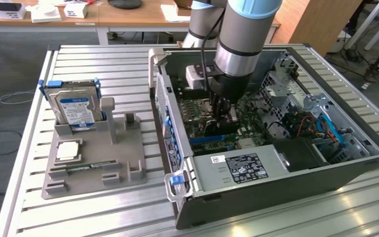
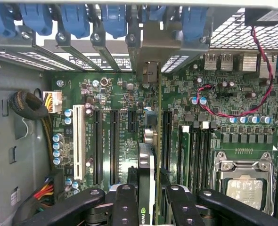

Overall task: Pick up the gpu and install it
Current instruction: 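Insert the gpu into the slot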

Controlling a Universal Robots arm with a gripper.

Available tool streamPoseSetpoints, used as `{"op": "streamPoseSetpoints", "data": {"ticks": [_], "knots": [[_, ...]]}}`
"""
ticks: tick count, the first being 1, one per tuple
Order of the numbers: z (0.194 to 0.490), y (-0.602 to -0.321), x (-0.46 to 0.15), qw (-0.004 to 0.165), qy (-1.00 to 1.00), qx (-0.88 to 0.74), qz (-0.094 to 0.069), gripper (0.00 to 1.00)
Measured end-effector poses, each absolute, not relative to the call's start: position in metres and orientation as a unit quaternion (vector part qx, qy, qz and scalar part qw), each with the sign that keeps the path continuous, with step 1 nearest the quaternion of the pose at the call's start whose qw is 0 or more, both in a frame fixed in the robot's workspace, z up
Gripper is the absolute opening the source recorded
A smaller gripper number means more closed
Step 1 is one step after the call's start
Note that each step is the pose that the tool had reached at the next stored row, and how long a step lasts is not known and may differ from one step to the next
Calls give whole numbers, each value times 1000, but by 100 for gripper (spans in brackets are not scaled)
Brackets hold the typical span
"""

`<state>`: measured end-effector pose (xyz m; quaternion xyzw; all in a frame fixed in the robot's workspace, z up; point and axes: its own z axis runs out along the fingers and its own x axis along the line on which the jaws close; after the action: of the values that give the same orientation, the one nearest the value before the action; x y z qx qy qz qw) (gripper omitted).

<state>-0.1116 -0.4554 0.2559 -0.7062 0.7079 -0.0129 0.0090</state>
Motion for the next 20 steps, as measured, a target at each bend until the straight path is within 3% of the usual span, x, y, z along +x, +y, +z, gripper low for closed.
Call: {"op": "streamPoseSetpoints", "data": {"ticks": [20], "knots": [[254, -455, -113, 9, 708, -706, -13, 27]]}}
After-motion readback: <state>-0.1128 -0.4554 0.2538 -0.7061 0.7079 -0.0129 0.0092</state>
